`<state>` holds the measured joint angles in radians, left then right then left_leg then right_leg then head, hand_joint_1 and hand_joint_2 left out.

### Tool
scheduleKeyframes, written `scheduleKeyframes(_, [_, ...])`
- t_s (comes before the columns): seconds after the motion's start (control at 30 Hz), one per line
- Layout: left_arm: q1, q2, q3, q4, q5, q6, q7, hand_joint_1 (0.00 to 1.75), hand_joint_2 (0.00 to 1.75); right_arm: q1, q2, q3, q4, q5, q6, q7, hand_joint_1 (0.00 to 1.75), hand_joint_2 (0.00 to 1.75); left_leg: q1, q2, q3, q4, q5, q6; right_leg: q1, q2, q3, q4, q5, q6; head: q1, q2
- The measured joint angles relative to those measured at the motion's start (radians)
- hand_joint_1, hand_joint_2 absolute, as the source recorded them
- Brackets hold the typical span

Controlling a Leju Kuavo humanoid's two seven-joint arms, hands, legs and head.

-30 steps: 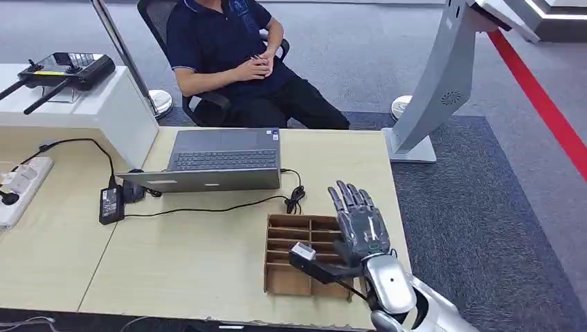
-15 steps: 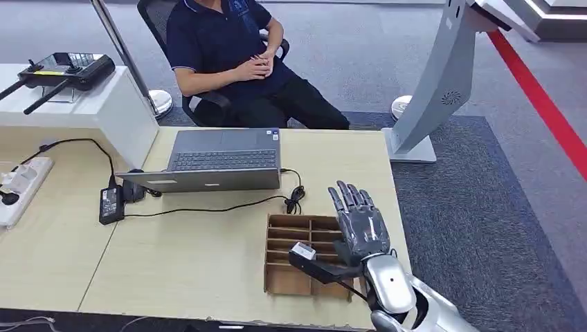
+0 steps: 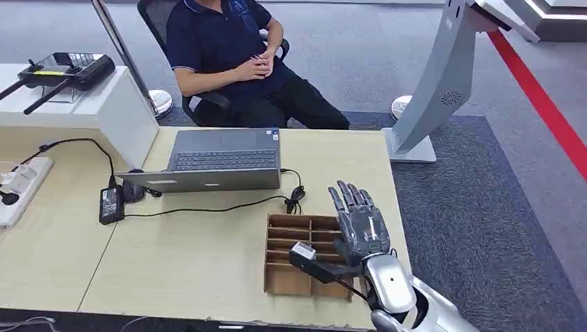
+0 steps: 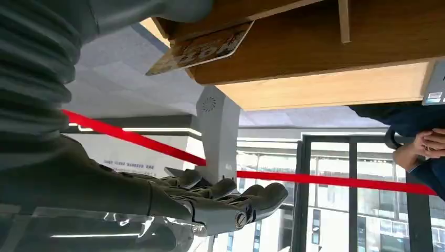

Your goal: Pass the card to the sensor for recognition and then transmit it.

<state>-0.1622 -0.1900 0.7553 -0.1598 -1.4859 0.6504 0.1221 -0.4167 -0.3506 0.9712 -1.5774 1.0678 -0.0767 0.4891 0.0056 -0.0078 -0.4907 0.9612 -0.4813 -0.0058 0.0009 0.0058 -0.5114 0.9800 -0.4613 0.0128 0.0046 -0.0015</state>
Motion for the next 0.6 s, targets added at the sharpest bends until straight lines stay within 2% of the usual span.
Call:
scheduleKeyframes(0.33, [0.0,0.0,0.0,0.0,-0.001,0.0,0.0,0.0,1.75,-0.001,0.0,0.0,0.0,-0.001,0.0,0.0,0.17,1.75,0.0,0.0,0.0,0.0,0.0,0.0,0.0,0.0,0.0,0.0,0.0,0.0,0.0,0.0])
scheduleKeyframes(0.43, [0.0,0.0,0.0,0.0,-0.001,0.0,0.0,0.0,1.75,-0.001,0.0,0.0,0.0,-0.001,0.0,0.0,0.31,1.75,0.0,0.0,0.0,0.0,0.0,0.0,0.0,0.0,0.0,0.0,0.0,0.0,0.0,0.0])
scheduleKeyframes(0.47, [0.0,0.0,0.0,0.0,-0.001,0.0,0.0,0.0,1.75,-0.001,0.0,0.0,0.0,-0.001,0.0,0.0,0.26,1.75,0.0,0.0,0.0,0.0,0.0,0.0,0.0,0.0,0.0,0.0,0.0,0.0,0.0,0.0])
scheduleKeyframes(0.6, [0.0,0.0,0.0,0.0,-0.001,0.0,0.0,0.0,1.75,-0.001,0.0,0.0,0.0,-0.001,0.0,0.0,0.26,1.75,0.0,0.0,0.0,0.0,0.0,0.0,0.0,0.0,0.0,0.0,0.0,0.0,0.0,0.0])
